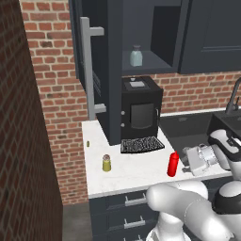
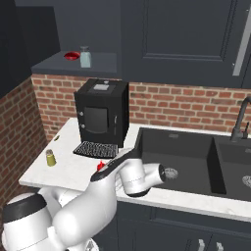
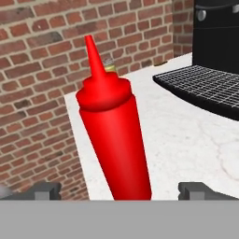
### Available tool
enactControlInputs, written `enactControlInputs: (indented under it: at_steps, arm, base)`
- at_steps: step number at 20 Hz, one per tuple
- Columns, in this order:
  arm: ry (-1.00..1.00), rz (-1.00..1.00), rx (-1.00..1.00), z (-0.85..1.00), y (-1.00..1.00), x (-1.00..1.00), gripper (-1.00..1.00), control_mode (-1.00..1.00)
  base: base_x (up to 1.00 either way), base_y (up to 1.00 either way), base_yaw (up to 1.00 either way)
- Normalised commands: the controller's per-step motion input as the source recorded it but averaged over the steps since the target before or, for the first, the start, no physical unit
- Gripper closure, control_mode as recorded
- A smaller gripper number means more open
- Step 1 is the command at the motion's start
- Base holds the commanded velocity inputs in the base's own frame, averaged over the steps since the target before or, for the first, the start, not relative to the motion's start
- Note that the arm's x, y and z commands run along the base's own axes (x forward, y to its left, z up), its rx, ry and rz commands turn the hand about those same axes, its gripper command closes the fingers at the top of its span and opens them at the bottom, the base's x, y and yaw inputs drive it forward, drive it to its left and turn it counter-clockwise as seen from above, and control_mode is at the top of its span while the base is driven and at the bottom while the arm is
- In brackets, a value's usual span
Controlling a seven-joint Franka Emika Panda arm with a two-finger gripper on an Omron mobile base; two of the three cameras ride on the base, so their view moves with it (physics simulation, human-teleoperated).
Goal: Put the shaker and condiment bottle from the counter next to their counterparts in the cabinet.
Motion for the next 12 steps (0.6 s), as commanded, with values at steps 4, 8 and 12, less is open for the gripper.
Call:
enactControlInputs:
  at_steps: [4, 8, 12]
  arm:
    - [0.0, 0.0, 0.0, 0.0, 0.26, 0.0, -1.0, -1.0]
    - [0.0, 0.0, 0.0, 0.0, 0.23, 0.0, -1.0, -1.0]
    - [0.01, 0.0, 0.0, 0.0, 0.21, 0.05, -1.0, -1.0]
  base:
    - [0.0, 0.0, 0.0]
    - [0.0, 0.0, 0.0]
    - [0.0, 0.0, 0.0]
